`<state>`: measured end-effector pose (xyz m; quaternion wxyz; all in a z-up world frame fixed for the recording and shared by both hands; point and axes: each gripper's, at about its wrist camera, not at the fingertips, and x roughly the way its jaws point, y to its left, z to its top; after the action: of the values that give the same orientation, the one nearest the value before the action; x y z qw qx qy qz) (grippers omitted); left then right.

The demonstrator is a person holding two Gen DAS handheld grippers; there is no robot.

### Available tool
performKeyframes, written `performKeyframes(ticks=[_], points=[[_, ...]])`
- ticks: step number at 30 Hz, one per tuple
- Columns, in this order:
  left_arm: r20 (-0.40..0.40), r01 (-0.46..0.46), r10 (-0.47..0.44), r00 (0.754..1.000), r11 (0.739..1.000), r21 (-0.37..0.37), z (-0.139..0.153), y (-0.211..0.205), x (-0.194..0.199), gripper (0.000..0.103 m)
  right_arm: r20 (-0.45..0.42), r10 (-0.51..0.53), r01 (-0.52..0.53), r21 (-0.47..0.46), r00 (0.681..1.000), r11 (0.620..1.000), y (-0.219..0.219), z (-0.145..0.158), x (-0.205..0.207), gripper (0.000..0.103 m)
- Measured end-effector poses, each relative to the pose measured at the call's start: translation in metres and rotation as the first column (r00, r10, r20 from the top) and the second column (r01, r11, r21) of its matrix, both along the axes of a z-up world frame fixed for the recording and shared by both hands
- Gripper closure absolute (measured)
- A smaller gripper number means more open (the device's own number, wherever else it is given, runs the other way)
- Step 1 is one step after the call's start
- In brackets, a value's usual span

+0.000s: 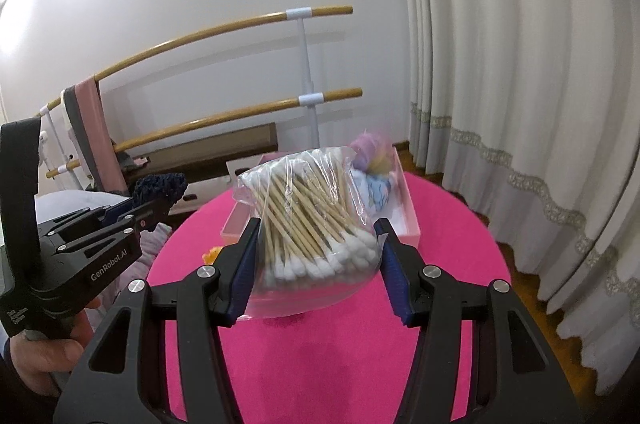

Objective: Organize soft objects
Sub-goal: 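Drop the black crochet into the pink box with the left tool while the right drops the swab bag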

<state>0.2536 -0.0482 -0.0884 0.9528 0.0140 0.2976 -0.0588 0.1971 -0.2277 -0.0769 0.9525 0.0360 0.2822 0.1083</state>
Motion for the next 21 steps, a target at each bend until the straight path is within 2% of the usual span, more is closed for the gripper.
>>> performKeyframes(ticks=[7, 12, 16, 21], points=[[0.019, -0.002, 0.002, 1.000, 1.000, -0.013, 0.011, 0.003, 0.021, 0.089, 0.023, 0.001, 0.000, -0.020, 1.000, 1.000, 0.001, 0.014, 0.019, 0.051], [0.025, -0.006, 0.006, 1.000, 1.000, -0.013, 0.016, 0.003, 0.052, 0.089, 0.029, 0.000, 0.000, -0.003, 1.000, 1.000, -0.007, 0.025, 0.045, 0.051], [0.024, -0.007, 0.007, 1.000, 1.000, -0.014, 0.019, 0.002, 0.083, 0.089, 0.008, -0.001, 0.001, 0.004, 1.000, 1.000, -0.014, 0.027, 0.078, 0.051], [0.006, -0.007, 0.007, 1.000, 1.000, -0.016, 0.017, 0.000, 0.130, 0.089, -0.058, 0.011, -0.009, 0.031, 0.998, 0.999, -0.019, 0.015, 0.126, 0.051]])
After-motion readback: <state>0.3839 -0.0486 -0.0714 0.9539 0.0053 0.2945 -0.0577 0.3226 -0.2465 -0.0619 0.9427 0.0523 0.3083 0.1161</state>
